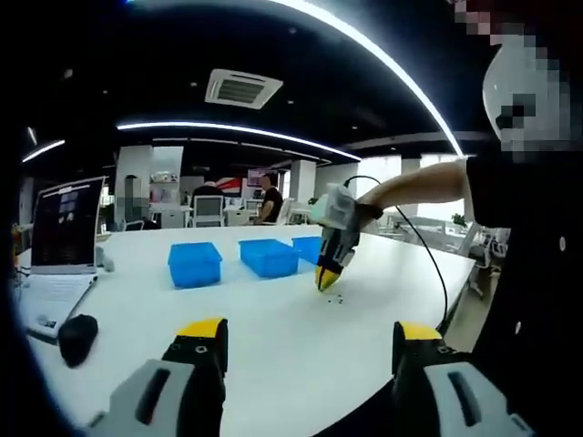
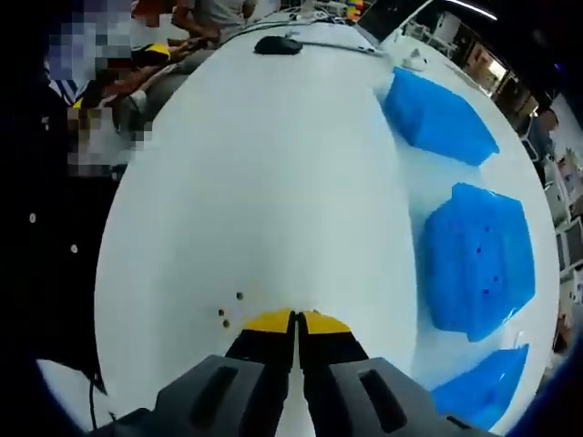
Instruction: Pick up the resistors one by one and place each resistor into its matching bin, sorting the parts by color and model until every resistor is separated into the correct bin for its type
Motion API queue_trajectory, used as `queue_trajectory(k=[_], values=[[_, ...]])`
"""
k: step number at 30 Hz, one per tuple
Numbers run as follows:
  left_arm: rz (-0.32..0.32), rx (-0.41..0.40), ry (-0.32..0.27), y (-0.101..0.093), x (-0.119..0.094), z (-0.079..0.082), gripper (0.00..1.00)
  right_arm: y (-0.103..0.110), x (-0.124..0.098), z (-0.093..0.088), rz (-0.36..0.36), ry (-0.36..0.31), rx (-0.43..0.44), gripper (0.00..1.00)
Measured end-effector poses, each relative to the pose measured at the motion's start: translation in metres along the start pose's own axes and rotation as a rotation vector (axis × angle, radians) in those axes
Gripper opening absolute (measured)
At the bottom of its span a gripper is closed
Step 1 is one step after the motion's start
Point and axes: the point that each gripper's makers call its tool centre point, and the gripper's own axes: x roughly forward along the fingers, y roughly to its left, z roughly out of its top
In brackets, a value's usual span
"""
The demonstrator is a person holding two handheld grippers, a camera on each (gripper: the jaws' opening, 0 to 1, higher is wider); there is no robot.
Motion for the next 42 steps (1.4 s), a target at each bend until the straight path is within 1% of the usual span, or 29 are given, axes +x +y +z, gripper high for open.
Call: queue_trajectory(k=[3, 6, 7, 8, 10, 12, 13, 15, 16, 17, 18, 20, 21, 22, 23, 24, 26, 27, 28, 29, 31, 33, 35, 38, 42], values=[[0.001, -0.001, 0.000, 0.001, 0.000, 0.001, 0.74, -0.001, -0.028, 0.018, -0.020, -0.139, 0.088, 0.05], [-0.002, 0.000, -0.009, 0.002, 0.003, 0.004, 0.74, -0.001, -0.049, 0.024, -0.042, -0.230, 0.140, 0.05], [-0.003, 0.002, -0.011, 0.002, 0.005, 0.006, 0.74, -0.002, -0.063, 0.025, -0.070, -0.288, 0.174, 0.05], [-0.005, 0.003, -0.014, 0.002, 0.006, 0.007, 0.74, -0.002, -0.073, 0.025, -0.086, -0.330, 0.200, 0.05], [-0.010, 0.000, -0.019, 0.003, 0.010, 0.010, 0.74, 0.001, -0.095, 0.025, -0.121, -0.432, 0.233, 0.05], [-0.014, 0.000, -0.021, 0.003, 0.014, 0.011, 0.74, 0.000, -0.117, 0.018, -0.192, -0.517, 0.288, 0.05], [-0.018, 0.002, -0.023, 0.004, 0.017, 0.012, 0.74, 0.000, -0.129, 0.015, -0.229, -0.570, 0.310, 0.05], [-0.030, 0.000, -0.025, 0.003, 0.023, 0.014, 0.74, 0.002, -0.151, 0.006, -0.295, -0.660, 0.380, 0.05], [-0.038, 0.002, -0.022, 0.002, 0.027, 0.015, 0.74, 0.005, -0.164, 0.000, -0.345, -0.721, 0.406, 0.05], [-0.043, 0.006, -0.020, 0.001, 0.028, 0.016, 0.74, 0.007, -0.173, -0.008, -0.386, -0.756, 0.426, 0.05], [-0.048, 0.011, -0.019, 0.000, 0.030, 0.019, 0.74, 0.010, -0.181, -0.016, -0.437, -0.787, 0.442, 0.05], [-0.059, 0.019, -0.020, -0.002, 0.033, 0.024, 0.74, 0.017, -0.192, -0.028, -0.504, -0.841, 0.473, 0.05], [-0.063, 0.023, -0.022, -0.002, 0.034, 0.027, 0.74, 0.022, -0.197, -0.036, -0.557, -0.873, 0.492, 0.05], [-0.067, 0.024, -0.023, -0.003, 0.035, 0.029, 0.74, 0.028, -0.203, -0.044, -0.603, -0.912, 0.519, 0.05], [-0.069, 0.025, -0.025, -0.003, 0.036, 0.031, 0.74, 0.038, -0.207, -0.055, -0.658, -0.957, 0.566, 0.05], [-0.069, 0.025, -0.025, -0.003, 0.038, 0.032, 0.74, 0.046, -0.209, -0.064, -0.705, -0.985, 0.589, 0.05], [-0.067, 0.034, -0.020, -0.003, 0.042, 0.034, 0.74, 0.063, -0.209, -0.083, -0.805, -0.994, 0.612, 0.05], [-0.070, 0.035, -0.018, -0.003, 0.044, 0.035, 0.74, 0.072, -0.208, -0.092, -0.853, -0.988, 0.619, 0.05], [-0.074, 0.033, -0.016, -0.005, 0.046, 0.036, 0.74, 0.077, -0.208, -0.097, -0.876, -0.985, 0.628, 0.05], [-0.080, 0.031, -0.014, -0.007, 0.048, 0.037, 0.74, 0.085, -0.209, -0.102, -0.901, -0.997, 0.648, 0.05], [-0.091, 0.042, -0.004, -0.009, 0.052, 0.038, 0.74, 0.098, -0.212, -0.107, -0.912, -1.038, 0.692, 0.05], [-0.095, 0.048, 0.000, -0.011, 0.054, 0.039, 0.74, 0.105, -0.216, -0.110, -0.928, -1.042, 0.696, 0.05], [-0.099, 0.051, -0.002, -0.013, 0.056, 0.041, 0.74, 0.104, -0.223, -0.112, -0.948, -1.046, 0.685, 0.05], [-0.097, 0.061, -0.004, -0.017, 0.056, 0.043, 0.74, 0.092, -0.233, -0.113, -0.957, -1.060, 0.672, 0.05], [-0.081, 0.061, -0.010, -0.019, 0.050, 0.043, 0.74, 0.057, -0.239, -0.110, -0.945, -1.053, 0.649, 0.05]])
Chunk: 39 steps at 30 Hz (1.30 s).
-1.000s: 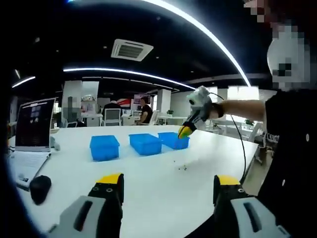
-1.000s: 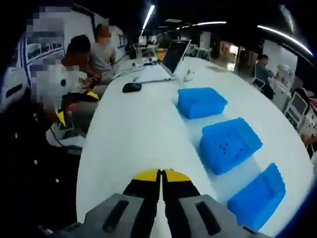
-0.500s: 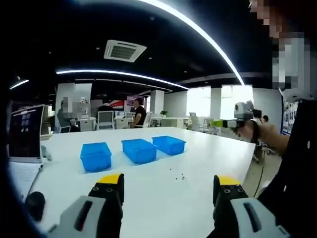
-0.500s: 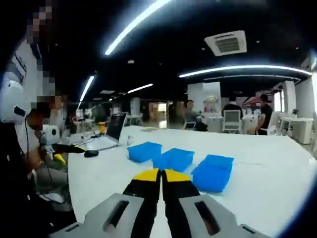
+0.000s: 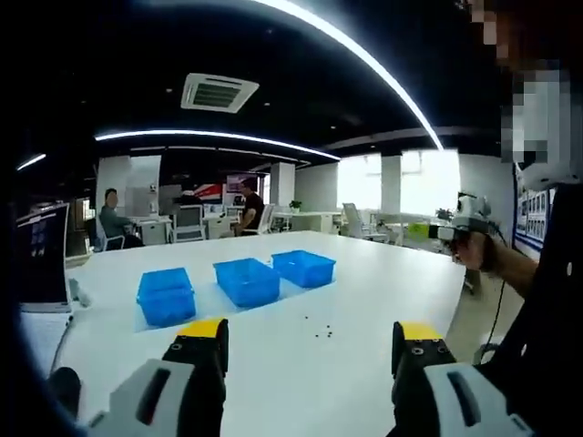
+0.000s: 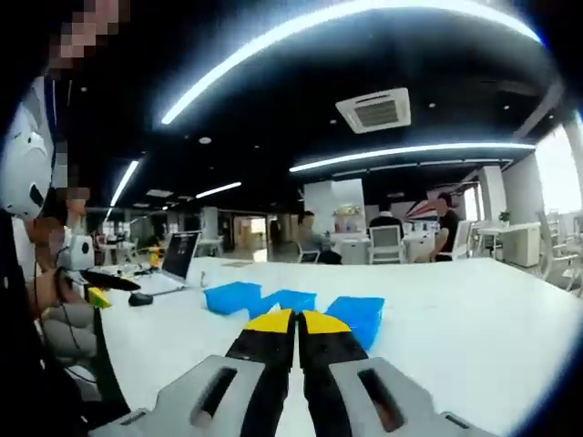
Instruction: Pick up the resistors one by one and place each resistor into its matching bin, sorting the parts by color and model until every resistor is separated into the correct bin for its type
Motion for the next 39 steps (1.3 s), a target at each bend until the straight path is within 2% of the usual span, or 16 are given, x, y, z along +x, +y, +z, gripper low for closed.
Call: queue_trajectory(k=[2, 4, 7, 10, 14, 20, 24, 29, 30, 31, 33, 36, 39], values=[[0.014, 0.000, -0.004, -0.001, -0.004, 0.000, 0.74, -0.005, 0.017, 0.006, 0.021, -0.006, -0.023, 0.05], [0.029, -0.002, -0.010, 0.000, -0.010, 0.000, 0.74, -0.013, 0.041, 0.013, 0.031, 0.001, -0.032, 0.05], [0.057, 0.006, -0.006, 0.003, -0.016, -0.003, 0.73, -0.024, 0.080, 0.027, 0.046, 0.005, -0.091, 0.05], [0.076, -0.003, -0.016, 0.006, -0.023, -0.001, 0.73, -0.034, 0.121, 0.033, 0.062, 0.011, -0.074, 0.05], [0.090, -0.007, -0.030, 0.009, -0.031, 0.000, 0.73, -0.043, 0.166, 0.017, 0.061, 0.062, -0.078, 0.05], [0.098, -0.004, -0.032, 0.013, -0.033, 0.002, 0.73, -0.051, 0.219, -0.011, 0.060, 0.122, -0.089, 0.05], [0.098, -0.006, -0.037, 0.013, -0.033, 0.003, 0.73, -0.049, 0.236, -0.022, 0.046, 0.159, -0.102, 0.05], [0.097, -0.009, -0.039, 0.013, -0.034, 0.002, 0.73, -0.048, 0.244, -0.032, 0.030, 0.186, -0.108, 0.05], [0.096, -0.009, -0.039, 0.012, -0.034, 0.002, 0.73, -0.048, 0.244, -0.033, 0.028, 0.188, -0.112, 0.07], [0.094, -0.009, -0.040, 0.012, -0.034, 0.002, 0.73, -0.048, 0.244, -0.033, 0.029, 0.186, -0.111, 0.17], [0.090, -0.010, -0.041, 0.012, -0.033, 0.001, 0.73, -0.045, 0.239, -0.032, 0.026, 0.184, -0.133, 0.33], [0.084, -0.015, -0.043, 0.013, -0.032, 0.000, 0.74, -0.039, 0.225, -0.027, 0.029, 0.180, -0.163, 0.37], [0.077, -0.014, -0.038, 0.014, -0.028, -0.001, 0.74, -0.029, 0.203, -0.020, 0.054, 0.160, -0.141, 0.38]])
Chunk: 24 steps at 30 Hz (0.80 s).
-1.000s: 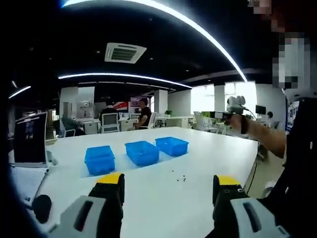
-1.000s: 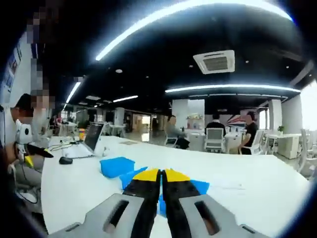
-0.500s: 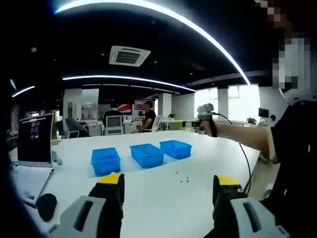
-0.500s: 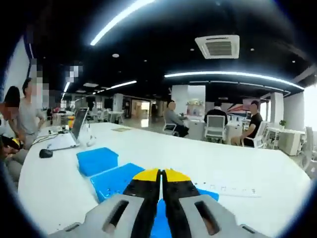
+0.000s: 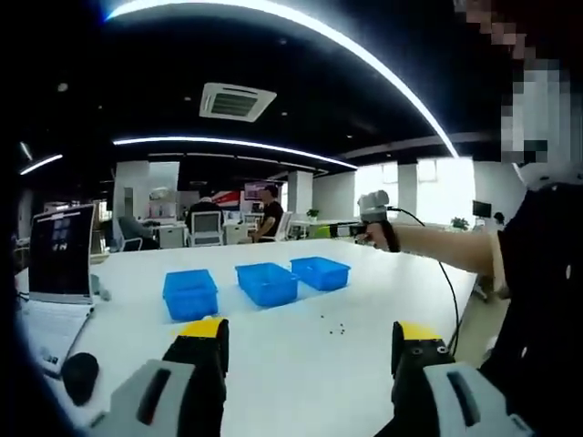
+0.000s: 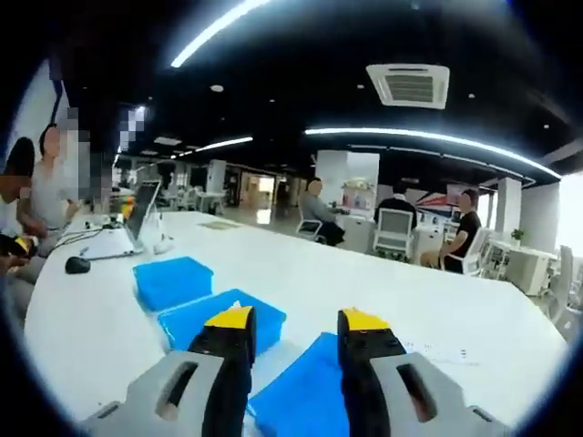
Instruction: Pick up the resistors one by one and place each resistor into its matching bin, sorting the parts by color and model until every resistor is separated into the correct bin for its type
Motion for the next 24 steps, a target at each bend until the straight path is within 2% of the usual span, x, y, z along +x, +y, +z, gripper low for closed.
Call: queue_trajectory(k=[3, 10, 14, 16, 17, 19, 24], values=[[-0.012, -0.003, -0.006, 0.001, 0.005, 0.001, 0.74, 0.012, -0.026, 0.000, 0.024, -0.012, 0.009, 0.38], [-0.041, 0.006, 0.001, 0.001, 0.018, 0.000, 0.74, 0.046, -0.103, 0.004, 0.063, -0.069, 0.034, 0.37], [-0.056, 0.006, 0.005, 0.000, 0.022, 0.000, 0.74, 0.065, -0.153, 0.003, 0.073, -0.105, 0.073, 0.38], [-0.041, 0.009, 0.012, 0.003, 0.021, -0.002, 0.74, 0.075, -0.177, 0.004, 0.075, -0.131, 0.077, 0.38], [-0.036, 0.012, 0.016, 0.004, 0.021, -0.003, 0.74, 0.079, -0.190, 0.001, 0.064, -0.132, 0.070, 0.39], [-0.033, 0.004, 0.018, 0.007, 0.019, -0.005, 0.74, 0.083, -0.214, -0.012, 0.016, -0.092, 0.058, 0.38], [-0.031, -0.005, 0.026, 0.010, 0.017, -0.008, 0.74, 0.098, -0.240, -0.024, 0.007, -0.055, 0.071, 0.38]])
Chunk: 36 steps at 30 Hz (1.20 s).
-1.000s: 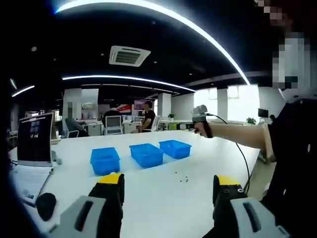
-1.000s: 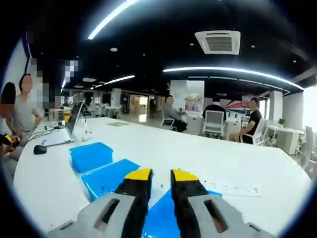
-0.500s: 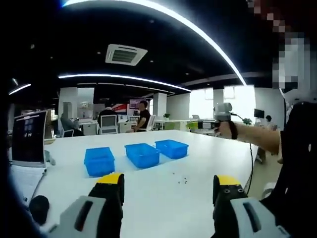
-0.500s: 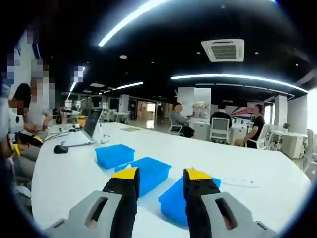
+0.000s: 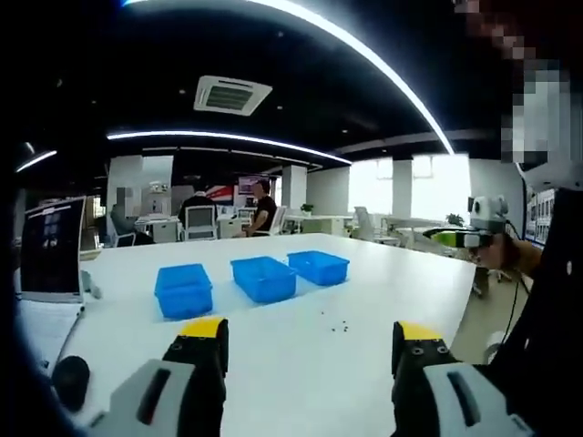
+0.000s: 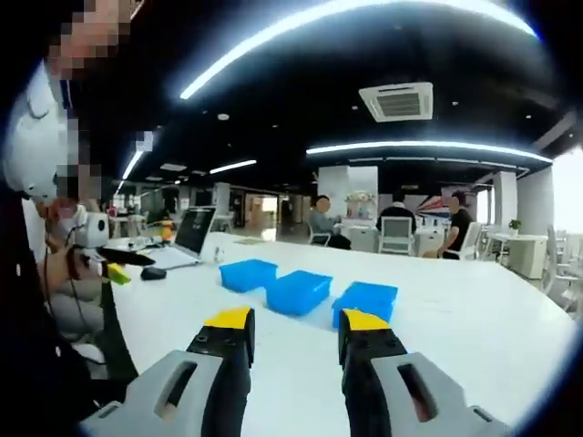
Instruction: Pick up the resistors one by one and place each resistor into its matching bin, sorting the parts by color and model until every resistor is separated into the correct bin for its type
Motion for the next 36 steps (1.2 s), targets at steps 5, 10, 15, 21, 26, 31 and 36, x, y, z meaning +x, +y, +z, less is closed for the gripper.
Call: queue_trajectory(k=[5, 10, 15, 21, 26, 31, 36], values=[[-0.003, 0.005, -0.008, -0.001, -0.003, 0.002, 0.74, 0.006, -0.002, -0.005, 0.011, 0.040, -0.009, 0.38], [0.011, 0.011, -0.002, 0.001, -0.009, -0.003, 0.74, 0.025, 0.014, -0.007, 0.128, 0.117, -0.082, 0.36], [0.044, 0.007, 0.005, 0.008, -0.016, -0.009, 0.74, 0.043, 0.038, -0.003, 0.295, 0.200, -0.191, 0.33], [0.051, 0.014, 0.012, 0.004, -0.022, -0.013, 0.74, 0.068, 0.065, -0.019, 0.540, 0.361, -0.376, 0.32], [0.064, 0.017, 0.015, 0.002, -0.027, -0.015, 0.74, 0.075, 0.090, -0.027, 0.661, 0.429, -0.475, 0.31], [0.072, 0.013, 0.016, 0.001, -0.031, -0.017, 0.74, 0.086, 0.118, -0.034, 0.759, 0.480, -0.559, 0.29], [0.083, 0.019, 0.021, 0.000, -0.036, -0.019, 0.74, 0.107, 0.137, -0.057, 0.884, 0.568, -0.690, 0.27]])
